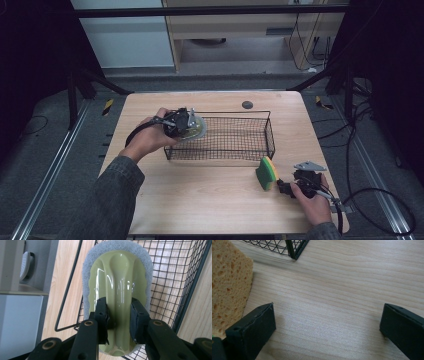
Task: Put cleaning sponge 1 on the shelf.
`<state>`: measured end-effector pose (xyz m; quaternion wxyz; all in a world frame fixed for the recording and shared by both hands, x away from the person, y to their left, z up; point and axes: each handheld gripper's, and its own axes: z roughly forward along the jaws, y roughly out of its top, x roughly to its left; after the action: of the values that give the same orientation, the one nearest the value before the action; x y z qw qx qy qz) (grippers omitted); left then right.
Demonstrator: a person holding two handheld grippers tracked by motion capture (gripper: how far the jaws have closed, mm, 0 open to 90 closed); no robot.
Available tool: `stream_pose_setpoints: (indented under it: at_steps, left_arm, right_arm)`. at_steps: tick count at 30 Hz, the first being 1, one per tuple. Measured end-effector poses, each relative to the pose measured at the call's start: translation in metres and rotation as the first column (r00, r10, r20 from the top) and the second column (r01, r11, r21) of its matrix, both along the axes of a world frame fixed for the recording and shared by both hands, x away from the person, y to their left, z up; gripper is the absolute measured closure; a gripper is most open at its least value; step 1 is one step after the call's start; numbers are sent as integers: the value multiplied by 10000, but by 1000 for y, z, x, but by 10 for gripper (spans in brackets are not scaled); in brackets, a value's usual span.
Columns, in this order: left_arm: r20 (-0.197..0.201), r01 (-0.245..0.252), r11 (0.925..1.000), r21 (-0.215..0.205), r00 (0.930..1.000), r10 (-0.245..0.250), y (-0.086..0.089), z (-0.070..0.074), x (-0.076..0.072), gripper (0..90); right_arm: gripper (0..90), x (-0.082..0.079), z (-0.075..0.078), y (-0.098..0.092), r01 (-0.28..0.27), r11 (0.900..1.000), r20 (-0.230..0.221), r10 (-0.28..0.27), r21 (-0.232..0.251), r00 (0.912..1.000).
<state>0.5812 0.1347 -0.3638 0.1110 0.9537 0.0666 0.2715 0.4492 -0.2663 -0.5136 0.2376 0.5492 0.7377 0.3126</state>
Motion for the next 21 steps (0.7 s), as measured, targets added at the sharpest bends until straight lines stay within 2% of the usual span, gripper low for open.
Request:
stream_pose_setpoints:
  at_steps: [21]
  left_arm:
    - [-372, -53, 9999, 110, 9993, 58, -1, -20, 8, 710]
  right_arm:
    - [5, 0, 0, 0, -3, 10000, 1, 3, -3, 10000]
